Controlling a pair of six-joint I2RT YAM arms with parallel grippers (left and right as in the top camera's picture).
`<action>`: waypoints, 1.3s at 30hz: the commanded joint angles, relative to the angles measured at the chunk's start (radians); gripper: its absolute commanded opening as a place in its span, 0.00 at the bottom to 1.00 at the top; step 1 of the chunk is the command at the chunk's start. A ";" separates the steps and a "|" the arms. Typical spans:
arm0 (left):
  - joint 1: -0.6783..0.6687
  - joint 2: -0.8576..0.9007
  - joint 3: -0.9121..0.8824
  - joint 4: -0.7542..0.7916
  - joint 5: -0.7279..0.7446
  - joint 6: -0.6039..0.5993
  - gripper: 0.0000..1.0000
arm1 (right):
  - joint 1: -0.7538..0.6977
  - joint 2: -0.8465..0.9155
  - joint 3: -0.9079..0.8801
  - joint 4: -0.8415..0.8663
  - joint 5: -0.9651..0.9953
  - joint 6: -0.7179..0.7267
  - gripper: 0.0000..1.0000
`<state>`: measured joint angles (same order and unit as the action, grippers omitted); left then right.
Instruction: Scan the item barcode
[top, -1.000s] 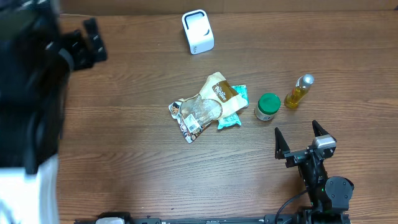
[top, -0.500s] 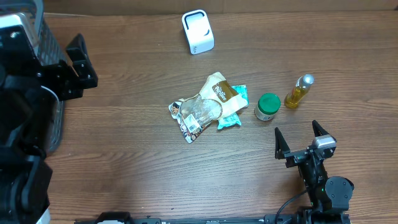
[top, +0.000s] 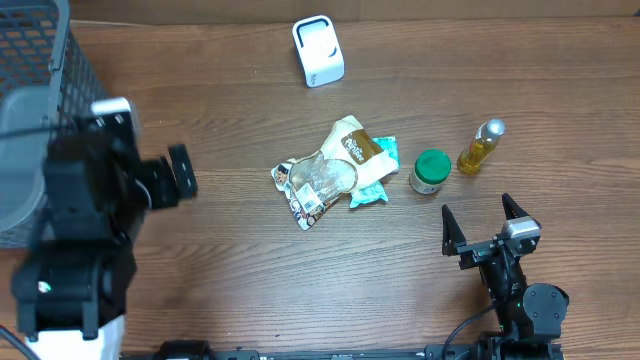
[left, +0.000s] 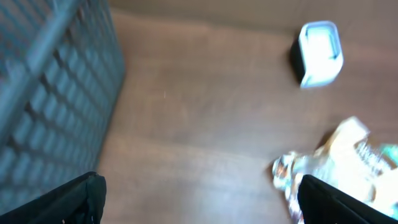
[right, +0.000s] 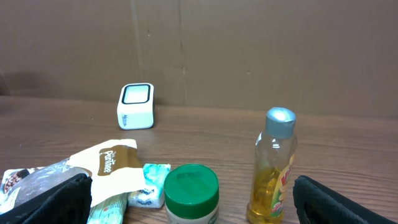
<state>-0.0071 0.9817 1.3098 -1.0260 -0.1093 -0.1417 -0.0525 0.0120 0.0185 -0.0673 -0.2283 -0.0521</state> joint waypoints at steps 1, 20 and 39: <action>0.000 -0.097 -0.116 0.000 -0.003 0.007 0.99 | -0.004 -0.009 -0.011 0.005 0.007 0.006 1.00; 0.000 -0.358 -0.484 0.003 -0.055 0.008 0.99 | -0.004 -0.009 -0.011 0.005 0.007 0.006 1.00; 0.000 -0.566 -0.621 0.547 0.029 0.007 0.99 | -0.004 -0.009 -0.011 0.005 0.007 0.006 1.00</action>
<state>-0.0071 0.4450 0.6960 -0.5407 -0.1368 -0.1413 -0.0525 0.0120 0.0185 -0.0677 -0.2287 -0.0517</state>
